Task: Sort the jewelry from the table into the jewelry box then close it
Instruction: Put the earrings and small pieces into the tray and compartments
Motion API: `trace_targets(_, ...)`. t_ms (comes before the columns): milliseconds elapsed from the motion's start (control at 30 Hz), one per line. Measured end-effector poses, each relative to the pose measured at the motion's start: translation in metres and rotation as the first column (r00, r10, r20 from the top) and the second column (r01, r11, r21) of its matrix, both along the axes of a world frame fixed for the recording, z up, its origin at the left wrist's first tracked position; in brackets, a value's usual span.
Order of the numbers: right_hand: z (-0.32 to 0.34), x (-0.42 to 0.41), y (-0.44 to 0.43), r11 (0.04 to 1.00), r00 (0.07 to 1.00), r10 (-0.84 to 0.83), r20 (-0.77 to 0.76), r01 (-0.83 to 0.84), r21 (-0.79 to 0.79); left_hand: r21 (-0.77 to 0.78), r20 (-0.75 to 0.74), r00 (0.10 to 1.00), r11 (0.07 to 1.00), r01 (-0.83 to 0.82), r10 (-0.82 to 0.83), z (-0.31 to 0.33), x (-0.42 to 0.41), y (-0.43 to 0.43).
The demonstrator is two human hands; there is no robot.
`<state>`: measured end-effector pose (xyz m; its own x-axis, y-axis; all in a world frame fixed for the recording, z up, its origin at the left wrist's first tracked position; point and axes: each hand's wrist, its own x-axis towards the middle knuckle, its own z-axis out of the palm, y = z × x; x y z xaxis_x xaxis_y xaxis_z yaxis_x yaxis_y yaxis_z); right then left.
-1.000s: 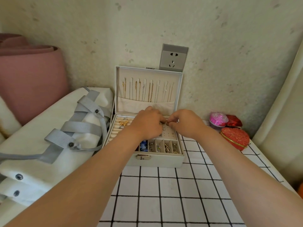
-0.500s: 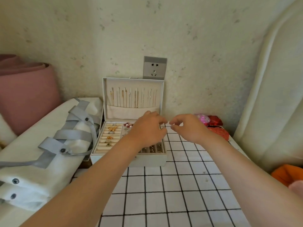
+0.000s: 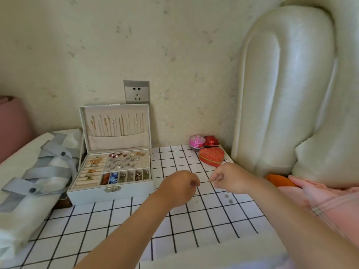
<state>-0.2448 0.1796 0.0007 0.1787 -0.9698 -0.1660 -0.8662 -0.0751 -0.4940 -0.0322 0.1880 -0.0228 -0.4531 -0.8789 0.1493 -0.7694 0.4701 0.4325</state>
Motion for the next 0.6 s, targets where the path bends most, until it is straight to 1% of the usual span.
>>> trace_targets(133,-0.001,-0.018,0.005,0.997,0.997,-0.042,-0.059,0.046,0.059,0.025,0.057,0.998,1.0,-0.006,0.004,-0.013,-0.015,0.001)
trace_targets(267,-0.004,-0.02,0.006,0.986,0.992,-0.059,-0.115,0.076,0.149,0.065,0.063,0.998,0.997,-0.031,0.027,-0.022,-0.022,-0.003)
trace_targets(400,-0.009,-0.015,0.003,0.973,0.979,-0.103,-0.173,0.135,0.187,0.082,0.039,0.998,0.996,-0.042,0.039,-0.025,-0.027,-0.006)
trace_targets(533,-0.013,-0.01,0.001,0.972,0.983,-0.133,-0.13,0.155,0.175,0.051,0.031,0.999,0.998,-0.029,0.028,-0.023,-0.037,-0.005)
trace_targets(600,-0.01,-0.01,0.0,0.971,0.987,-0.134,-0.091,0.149,0.185,0.036,-0.007,1.0,0.999,-0.022,0.023,-0.022,-0.042,-0.005)
